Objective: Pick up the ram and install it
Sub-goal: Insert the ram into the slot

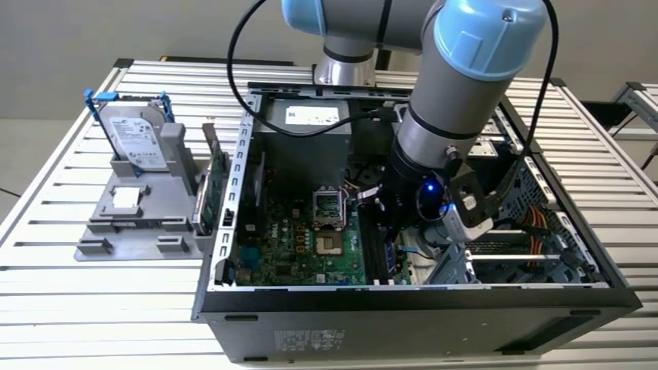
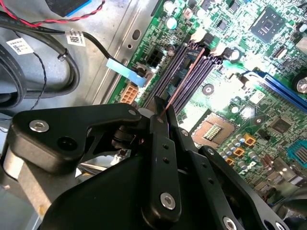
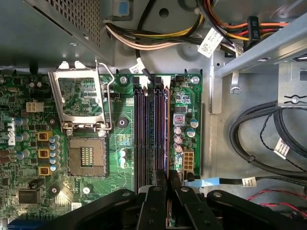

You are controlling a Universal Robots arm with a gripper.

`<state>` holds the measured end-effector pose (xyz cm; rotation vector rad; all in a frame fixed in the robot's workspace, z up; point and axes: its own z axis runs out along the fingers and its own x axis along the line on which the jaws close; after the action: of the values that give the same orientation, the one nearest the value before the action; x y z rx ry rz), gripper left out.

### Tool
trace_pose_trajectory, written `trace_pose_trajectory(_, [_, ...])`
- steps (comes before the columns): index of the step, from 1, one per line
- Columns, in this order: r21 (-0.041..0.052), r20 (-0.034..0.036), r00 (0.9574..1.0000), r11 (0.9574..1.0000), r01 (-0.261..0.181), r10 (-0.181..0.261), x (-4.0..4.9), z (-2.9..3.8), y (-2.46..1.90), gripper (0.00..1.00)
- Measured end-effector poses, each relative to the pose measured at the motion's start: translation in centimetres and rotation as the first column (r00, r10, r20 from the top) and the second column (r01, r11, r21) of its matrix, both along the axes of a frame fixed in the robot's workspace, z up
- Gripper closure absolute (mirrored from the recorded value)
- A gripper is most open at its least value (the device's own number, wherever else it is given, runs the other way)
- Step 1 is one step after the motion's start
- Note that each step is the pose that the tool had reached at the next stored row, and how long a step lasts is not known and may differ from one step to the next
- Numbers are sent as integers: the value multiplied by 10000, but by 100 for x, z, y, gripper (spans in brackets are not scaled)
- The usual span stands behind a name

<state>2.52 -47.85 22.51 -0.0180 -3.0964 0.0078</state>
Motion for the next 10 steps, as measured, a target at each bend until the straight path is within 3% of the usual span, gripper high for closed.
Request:
trace_pose_trajectory(6, [0, 2, 10000, 10000, -8, 8, 6, -1, -2, 100])
trace_pose_trajectory(10, [1, 3, 10000, 10000, -9, 9, 6, -2, -25, 100])
